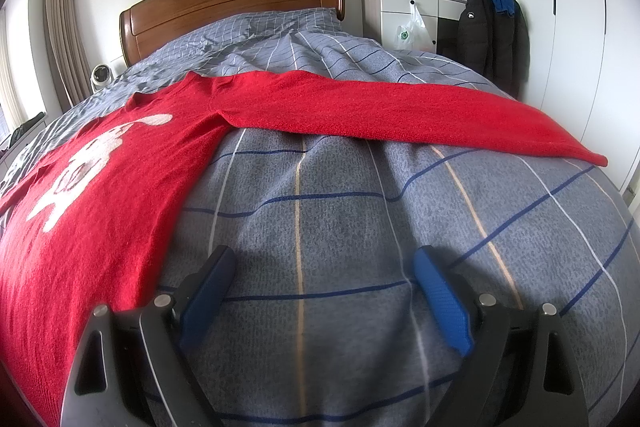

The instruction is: Fold small clothes

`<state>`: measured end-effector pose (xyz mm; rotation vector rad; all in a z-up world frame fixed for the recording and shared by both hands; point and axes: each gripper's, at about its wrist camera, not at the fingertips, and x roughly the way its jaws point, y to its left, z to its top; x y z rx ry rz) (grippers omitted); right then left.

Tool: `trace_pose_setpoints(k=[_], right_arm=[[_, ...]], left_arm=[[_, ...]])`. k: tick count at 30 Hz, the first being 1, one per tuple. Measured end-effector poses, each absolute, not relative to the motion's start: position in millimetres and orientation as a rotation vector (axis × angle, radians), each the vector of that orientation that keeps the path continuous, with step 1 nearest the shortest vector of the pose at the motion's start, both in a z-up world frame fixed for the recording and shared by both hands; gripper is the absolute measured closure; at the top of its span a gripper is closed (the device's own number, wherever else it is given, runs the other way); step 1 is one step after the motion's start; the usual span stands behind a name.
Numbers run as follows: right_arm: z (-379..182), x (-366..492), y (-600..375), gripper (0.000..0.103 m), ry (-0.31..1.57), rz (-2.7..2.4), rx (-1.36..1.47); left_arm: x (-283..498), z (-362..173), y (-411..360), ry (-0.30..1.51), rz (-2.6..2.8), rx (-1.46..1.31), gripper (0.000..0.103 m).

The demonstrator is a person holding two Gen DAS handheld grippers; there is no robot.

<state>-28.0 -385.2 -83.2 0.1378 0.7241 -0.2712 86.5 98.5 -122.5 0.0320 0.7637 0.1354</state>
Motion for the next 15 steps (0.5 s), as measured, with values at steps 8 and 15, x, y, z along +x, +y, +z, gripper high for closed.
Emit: trace_pose_setpoints(k=[8,15], right_arm=[[-83.2,-28.2,-385.4,0.013,0.724,-0.272,0.137],[-83.2,-28.1,-385.1,0.013,0.724,-0.272,0.137]], left_arm=[[86.5,-122.9,98.6,0.763,0.136,0.032,0.0],[86.4,-123.2,98.7,0.762,0.141,0.031,0.0]])
